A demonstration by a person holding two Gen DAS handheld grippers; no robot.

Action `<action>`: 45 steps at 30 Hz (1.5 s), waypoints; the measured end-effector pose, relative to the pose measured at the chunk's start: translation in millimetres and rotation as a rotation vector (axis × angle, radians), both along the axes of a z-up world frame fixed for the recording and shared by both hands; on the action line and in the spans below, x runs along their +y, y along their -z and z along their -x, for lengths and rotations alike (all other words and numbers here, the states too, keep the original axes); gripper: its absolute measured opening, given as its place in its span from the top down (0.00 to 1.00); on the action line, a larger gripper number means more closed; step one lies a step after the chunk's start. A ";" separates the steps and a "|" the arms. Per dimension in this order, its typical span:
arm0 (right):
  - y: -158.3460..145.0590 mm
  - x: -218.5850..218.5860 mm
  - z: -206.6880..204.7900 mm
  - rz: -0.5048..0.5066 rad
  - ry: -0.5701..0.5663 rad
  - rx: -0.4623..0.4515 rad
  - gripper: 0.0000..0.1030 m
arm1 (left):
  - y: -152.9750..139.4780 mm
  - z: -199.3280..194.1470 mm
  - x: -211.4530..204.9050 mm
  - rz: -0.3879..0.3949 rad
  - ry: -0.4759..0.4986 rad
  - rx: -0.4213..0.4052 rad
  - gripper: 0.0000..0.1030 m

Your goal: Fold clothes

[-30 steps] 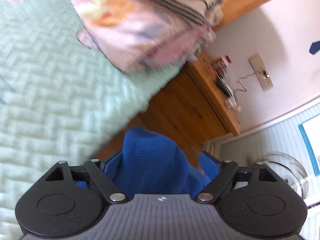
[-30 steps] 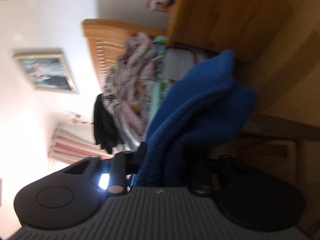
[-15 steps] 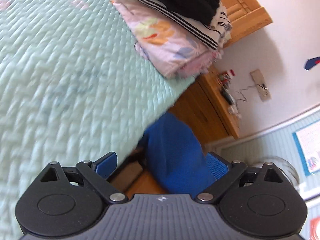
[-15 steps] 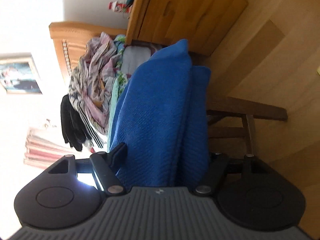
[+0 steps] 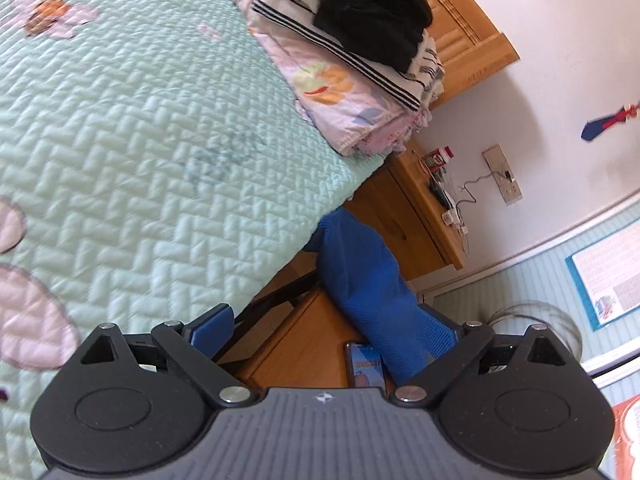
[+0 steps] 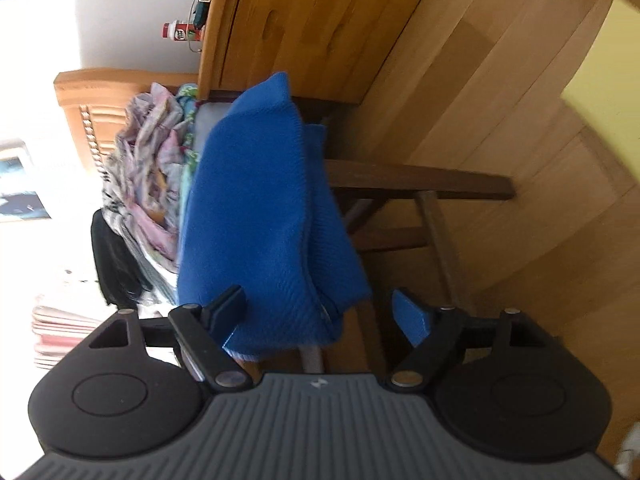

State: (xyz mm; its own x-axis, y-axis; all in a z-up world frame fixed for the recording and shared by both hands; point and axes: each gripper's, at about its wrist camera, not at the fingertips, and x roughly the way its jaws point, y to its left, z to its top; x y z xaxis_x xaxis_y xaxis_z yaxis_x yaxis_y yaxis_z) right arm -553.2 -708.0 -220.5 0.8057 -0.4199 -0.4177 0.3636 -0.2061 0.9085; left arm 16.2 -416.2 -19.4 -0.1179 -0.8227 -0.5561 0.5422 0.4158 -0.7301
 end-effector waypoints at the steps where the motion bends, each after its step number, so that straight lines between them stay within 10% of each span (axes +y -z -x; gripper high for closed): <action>1: -8.4 6.7 1.5 0.019 0.009 0.023 0.21 | 1.2 -1.4 6.7 0.003 -0.010 0.007 0.06; 4: -38.1 27.7 2.0 0.111 0.023 0.054 0.21 | 4.8 -5.2 28.0 0.015 -0.035 0.024 0.06; 10: -97.2 35.5 -89.0 0.301 -0.285 -0.201 0.19 | 9.0 -4.0 65.1 0.021 -0.063 0.030 0.06; 18: -87.4 16.3 -167.1 0.353 -0.398 0.034 0.19 | 4.2 -6.9 123.0 0.013 -0.144 0.009 0.05; 45: -99.1 9.1 -206.0 0.398 -0.434 0.161 0.16 | 21.6 -23.9 236.9 0.016 -0.349 0.076 0.04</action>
